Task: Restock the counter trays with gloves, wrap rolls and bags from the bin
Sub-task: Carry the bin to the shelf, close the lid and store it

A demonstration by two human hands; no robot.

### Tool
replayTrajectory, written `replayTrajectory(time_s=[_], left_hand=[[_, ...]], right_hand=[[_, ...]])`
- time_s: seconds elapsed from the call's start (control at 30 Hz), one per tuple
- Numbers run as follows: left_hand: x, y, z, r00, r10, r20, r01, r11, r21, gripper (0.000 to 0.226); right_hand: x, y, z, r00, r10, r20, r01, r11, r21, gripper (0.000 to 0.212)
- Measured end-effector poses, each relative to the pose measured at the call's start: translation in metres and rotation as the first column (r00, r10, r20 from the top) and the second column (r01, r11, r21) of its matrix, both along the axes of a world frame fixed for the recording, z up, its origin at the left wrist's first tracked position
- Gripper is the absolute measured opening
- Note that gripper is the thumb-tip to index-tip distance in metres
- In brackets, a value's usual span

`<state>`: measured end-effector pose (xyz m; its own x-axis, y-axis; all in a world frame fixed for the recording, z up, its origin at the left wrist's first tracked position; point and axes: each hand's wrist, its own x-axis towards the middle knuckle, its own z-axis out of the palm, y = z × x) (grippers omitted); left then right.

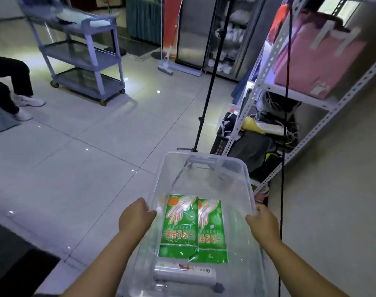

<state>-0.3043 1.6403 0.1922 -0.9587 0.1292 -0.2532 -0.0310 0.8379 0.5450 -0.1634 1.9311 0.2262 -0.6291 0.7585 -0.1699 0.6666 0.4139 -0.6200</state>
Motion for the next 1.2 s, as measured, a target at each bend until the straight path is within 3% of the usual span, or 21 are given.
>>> replayTrajectory(time_s=[0.3, 0.47, 0.6, 0.9, 1.2], left_hand=[[-0.116, 0.07, 0.005, 0.999, 0.039, -0.002, -0.039, 0.999, -0.027, 0.007], [-0.183, 0.088, 0.011, 0.997, 0.072, 0.013, -0.071, 0.995, -0.07, 0.012], [-0.23, 0.087, 0.019, 0.991, 0.134, 0.014, -0.132, 0.987, -0.087, 0.013], [-0.338, 0.038, 0.016, 0.927, 0.374, 0.028, -0.373, 0.927, -0.029, 0.02], [-0.522, -0.053, 0.002, 0.9, 0.432, 0.057, -0.433, 0.901, 0.014, 0.021]], right_hand=[[-0.116, 0.057, -0.005, 0.995, -0.096, -0.031, 0.094, 0.994, -0.057, 0.009], [-0.198, 0.084, -0.017, 0.998, -0.061, -0.034, 0.061, 0.998, -0.002, 0.017], [-0.266, 0.092, -0.02, 0.998, -0.032, -0.054, 0.025, 0.992, -0.121, 0.015], [-0.437, 0.061, -0.018, 0.982, 0.185, -0.029, -0.187, 0.976, -0.108, 0.005], [-0.641, -0.022, -0.033, 0.964, 0.266, -0.029, -0.268, 0.959, -0.094, 0.007]])
